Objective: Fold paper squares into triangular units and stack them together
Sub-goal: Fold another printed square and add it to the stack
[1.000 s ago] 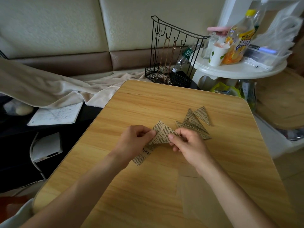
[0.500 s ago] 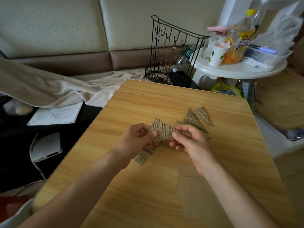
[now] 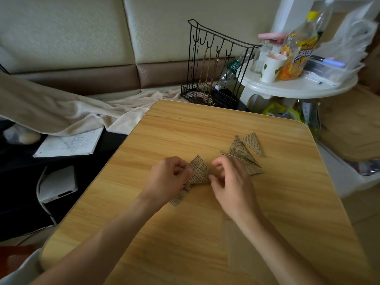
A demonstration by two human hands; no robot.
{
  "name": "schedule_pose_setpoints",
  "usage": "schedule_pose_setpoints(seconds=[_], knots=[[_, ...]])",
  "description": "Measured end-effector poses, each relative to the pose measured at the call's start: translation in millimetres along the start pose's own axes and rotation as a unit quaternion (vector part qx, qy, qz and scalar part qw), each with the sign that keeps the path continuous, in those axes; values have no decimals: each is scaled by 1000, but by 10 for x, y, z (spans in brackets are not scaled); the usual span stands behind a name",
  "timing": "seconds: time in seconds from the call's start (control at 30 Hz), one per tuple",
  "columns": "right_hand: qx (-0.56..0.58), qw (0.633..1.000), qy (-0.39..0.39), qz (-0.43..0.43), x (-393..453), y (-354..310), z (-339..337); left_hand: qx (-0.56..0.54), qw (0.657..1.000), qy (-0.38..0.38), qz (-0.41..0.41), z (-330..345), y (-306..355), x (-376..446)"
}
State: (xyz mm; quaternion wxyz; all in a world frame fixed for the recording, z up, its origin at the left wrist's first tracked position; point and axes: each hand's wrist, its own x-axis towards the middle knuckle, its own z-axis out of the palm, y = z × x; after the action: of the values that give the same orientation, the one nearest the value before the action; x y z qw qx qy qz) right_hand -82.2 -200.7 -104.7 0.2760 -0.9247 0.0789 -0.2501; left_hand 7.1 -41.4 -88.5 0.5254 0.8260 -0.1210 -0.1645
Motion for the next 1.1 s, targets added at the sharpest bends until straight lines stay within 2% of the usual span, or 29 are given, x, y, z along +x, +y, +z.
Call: schedule_pose_setpoints(seconds=[0.07, 0.13, 0.23, 0.47, 0.63, 0.8, 0.9, 1.0, 1.1], knots=[[-38, 998, -19, -44, -26, -29, 34, 98, 994, 29, 49, 33, -19, -3], [-52, 995, -53, -62, -37, -40, 58, 148, 984, 52, 90, 56, -20, -10], [-72, 992, -77, -64, -48, -33, 80, 179, 973, 66, 129, 62, -21, -3], [-144, 985, -60, -77, -101, -5, 112, 253, 946, 75, 188, 12, -122, 10], [-145, 985, -52, -74, -118, 16, 136, 271, 938, 75, 204, -54, -179, 2], [-155, 984, -57, -65, -135, 26, 139, 354, 883, 70, 300, -95, -216, -114], [-146, 982, -68, -95, -124, 19, 134, 400, 851, 87, 328, -85, -230, -183], [-128, 976, -89, -150, -121, 0, 133, 430, 834, 81, 338, -102, -217, -233], [-119, 976, -93, -158, -122, 15, 146, 448, 827, 62, 335, -103, -209, -280]])
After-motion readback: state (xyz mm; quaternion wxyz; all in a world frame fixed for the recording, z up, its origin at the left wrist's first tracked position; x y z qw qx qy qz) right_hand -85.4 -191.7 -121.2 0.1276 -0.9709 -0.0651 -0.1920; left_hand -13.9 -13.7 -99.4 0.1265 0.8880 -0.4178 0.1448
